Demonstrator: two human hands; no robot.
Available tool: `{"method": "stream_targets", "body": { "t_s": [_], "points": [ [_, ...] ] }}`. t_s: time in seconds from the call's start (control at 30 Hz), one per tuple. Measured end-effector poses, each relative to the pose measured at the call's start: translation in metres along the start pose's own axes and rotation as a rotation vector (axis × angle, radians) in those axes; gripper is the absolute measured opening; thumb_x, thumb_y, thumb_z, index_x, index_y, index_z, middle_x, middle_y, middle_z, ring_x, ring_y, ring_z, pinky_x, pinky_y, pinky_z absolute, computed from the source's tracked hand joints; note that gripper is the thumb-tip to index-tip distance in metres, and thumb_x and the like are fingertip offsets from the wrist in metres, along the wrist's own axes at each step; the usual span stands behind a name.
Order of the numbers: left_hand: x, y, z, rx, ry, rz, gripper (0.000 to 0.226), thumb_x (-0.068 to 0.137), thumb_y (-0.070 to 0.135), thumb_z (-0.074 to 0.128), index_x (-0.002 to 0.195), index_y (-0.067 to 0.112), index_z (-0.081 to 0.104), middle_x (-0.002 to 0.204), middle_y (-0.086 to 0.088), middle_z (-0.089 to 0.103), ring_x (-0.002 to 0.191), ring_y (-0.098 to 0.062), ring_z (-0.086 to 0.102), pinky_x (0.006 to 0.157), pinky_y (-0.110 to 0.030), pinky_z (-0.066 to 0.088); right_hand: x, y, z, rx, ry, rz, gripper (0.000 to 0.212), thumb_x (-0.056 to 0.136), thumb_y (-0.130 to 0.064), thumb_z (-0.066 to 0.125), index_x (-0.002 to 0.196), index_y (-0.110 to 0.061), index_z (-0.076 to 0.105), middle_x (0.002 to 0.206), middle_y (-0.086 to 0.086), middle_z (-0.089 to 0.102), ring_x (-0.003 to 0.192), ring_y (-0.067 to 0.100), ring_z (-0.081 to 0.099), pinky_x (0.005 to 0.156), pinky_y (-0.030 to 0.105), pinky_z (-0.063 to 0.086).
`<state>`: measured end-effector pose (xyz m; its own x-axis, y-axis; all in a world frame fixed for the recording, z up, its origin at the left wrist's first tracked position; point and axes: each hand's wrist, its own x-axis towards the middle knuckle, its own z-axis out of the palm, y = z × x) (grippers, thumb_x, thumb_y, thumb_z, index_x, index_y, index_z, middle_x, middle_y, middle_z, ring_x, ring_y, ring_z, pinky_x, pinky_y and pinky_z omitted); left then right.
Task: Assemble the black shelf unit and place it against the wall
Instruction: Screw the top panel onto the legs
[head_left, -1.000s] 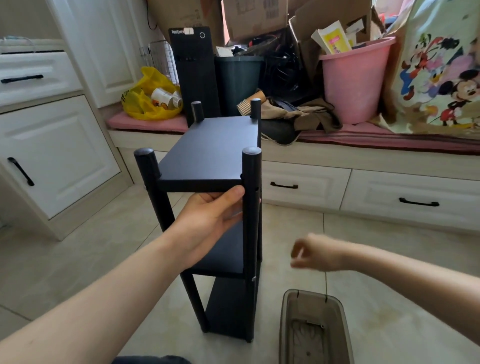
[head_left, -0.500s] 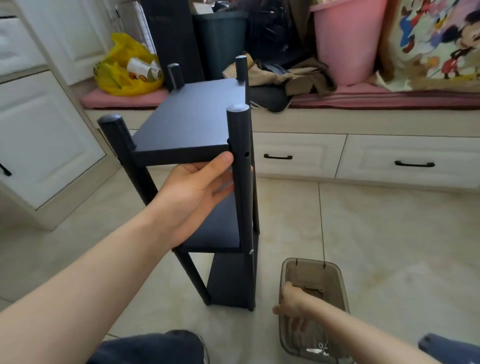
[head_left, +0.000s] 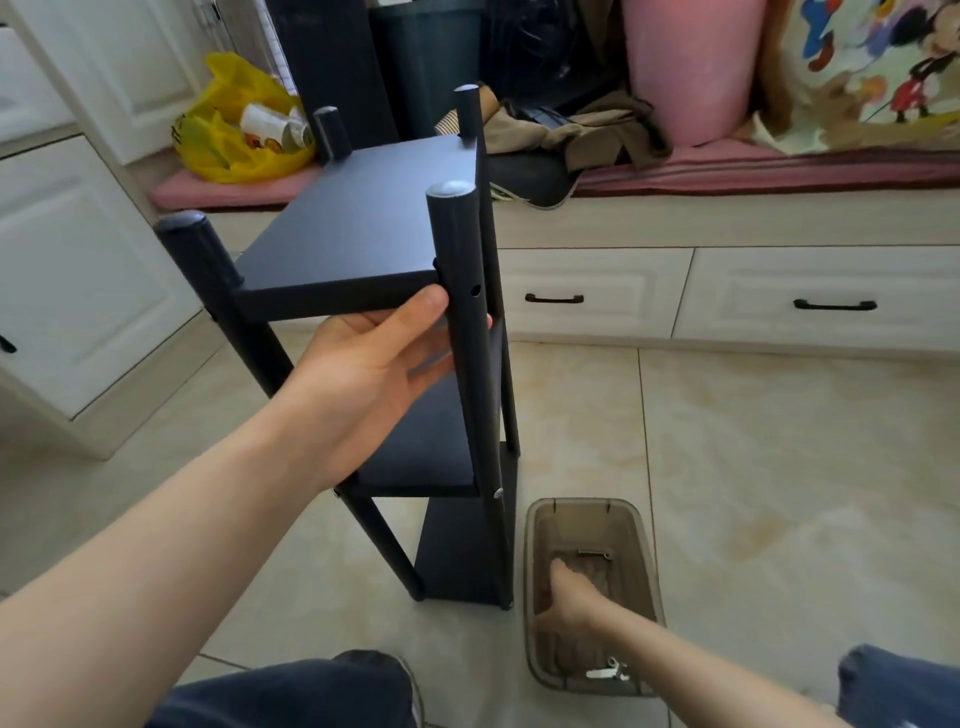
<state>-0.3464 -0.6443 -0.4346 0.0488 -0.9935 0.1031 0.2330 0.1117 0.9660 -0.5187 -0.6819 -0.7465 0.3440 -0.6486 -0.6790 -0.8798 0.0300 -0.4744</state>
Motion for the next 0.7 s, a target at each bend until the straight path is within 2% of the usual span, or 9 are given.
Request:
{"method": "stream_targets", "body": {
  "t_s": [0.07,0.2,0.23,0.3,0.4,0.47,0.6,0.63,0.7],
  "points": [
    [0.000,0.000,0.000,0.000,0.000,-0.003,0.022,0.088,0.020,0.058,0.100,0.018,0.076,0.110,-0.005,0.075,0.114,-0.029,0.069,0.092,-0.035,0.058,0.003,0.002,-0.001,0.038,-0.008,-0.049,0.049,0.084,-0.032,0.075,0.123,-0.014,0.050,0.120,0.004,0.058,0.107,0.019,0.058,0.085,0.028,0.050],
    [-0.001,0.001,0.002,0.005,0.020,-0.004,0.023,0.086,0.021,0.059,0.103,0.016,0.073,0.109,-0.005,0.075,0.113,-0.028,0.069,0.090,-0.034,0.058,0.013,0.013,-0.012,0.022,0.027,-0.055,0.013,0.090,-0.021,0.066,0.097,-0.020,0.055,0.101,-0.001,0.058,0.095,0.015,0.059,0.081,0.027,0.050],
    [-0.001,0.001,0.003,0.003,0.025,-0.005,0.023,0.085,0.021,0.060,0.103,0.016,0.073,0.108,-0.005,0.075,0.112,-0.028,0.070,0.090,-0.034,0.058,0.013,0.017,-0.015,0.003,0.035,-0.034,0.011,0.092,-0.015,0.062,0.089,-0.021,0.054,0.098,-0.002,0.058,0.091,0.014,0.059,0.079,0.026,0.050],
    [-0.001,0.001,0.003,0.000,0.029,-0.007,0.022,0.086,0.020,0.060,0.102,0.017,0.074,0.108,-0.005,0.075,0.112,-0.028,0.070,0.089,-0.033,0.058,0.012,0.023,-0.019,-0.054,0.038,0.002,0.021,0.095,-0.009,0.056,0.081,-0.023,0.048,0.098,-0.001,0.056,0.090,0.013,0.057,0.074,0.022,0.045],
    [-0.002,0.002,0.004,0.006,0.040,-0.011,0.023,0.086,0.020,0.060,0.104,0.016,0.073,0.109,-0.004,0.075,0.114,-0.028,0.069,0.090,-0.034,0.058,0.014,0.035,-0.017,-0.159,0.016,0.006,0.011,0.097,-0.007,0.051,0.096,-0.018,0.053,0.115,0.006,0.060,0.102,0.019,0.058,0.084,0.025,0.047],
    [-0.003,0.002,0.005,0.008,0.045,-0.012,0.023,0.086,0.020,0.060,0.105,0.016,0.072,0.108,-0.004,0.075,0.114,-0.028,0.069,0.090,-0.034,0.058,0.018,0.040,-0.013,-0.181,0.024,-0.015,0.015,0.099,-0.007,0.049,0.108,-0.016,0.055,0.122,0.007,0.060,0.109,0.020,0.059,0.091,0.026,0.047],
    [-0.005,0.002,0.006,0.002,0.050,-0.023,0.022,0.085,0.020,0.060,0.100,0.016,0.075,0.107,-0.005,0.075,0.112,-0.028,0.069,0.088,-0.033,0.058,0.031,0.047,-0.002,-0.155,0.099,-0.056,0.015,0.099,-0.011,0.049,0.099,-0.025,0.056,0.117,0.001,0.061,0.103,0.014,0.059,0.091,0.023,0.047],
    [-0.005,0.002,0.007,0.005,0.053,-0.027,0.022,0.085,0.020,0.060,0.099,0.017,0.076,0.107,-0.005,0.075,0.113,-0.028,0.069,0.088,-0.033,0.058,0.034,0.048,-0.003,-0.156,0.116,-0.072,0.017,0.098,-0.012,0.050,0.109,-0.024,0.058,0.123,0.001,0.061,0.107,0.014,0.059,0.095,0.024,0.046],
    [-0.005,0.002,0.007,0.013,0.061,-0.033,0.022,0.085,0.021,0.060,0.096,0.019,0.078,0.108,-0.005,0.075,0.114,-0.029,0.069,0.088,-0.034,0.058,0.043,0.051,-0.004,-0.156,0.137,-0.105,0.037,0.097,-0.012,0.052,0.133,-0.020,0.052,0.142,0.005,0.052,0.125,0.019,0.053,0.107,0.028,0.040]
  ]
}}
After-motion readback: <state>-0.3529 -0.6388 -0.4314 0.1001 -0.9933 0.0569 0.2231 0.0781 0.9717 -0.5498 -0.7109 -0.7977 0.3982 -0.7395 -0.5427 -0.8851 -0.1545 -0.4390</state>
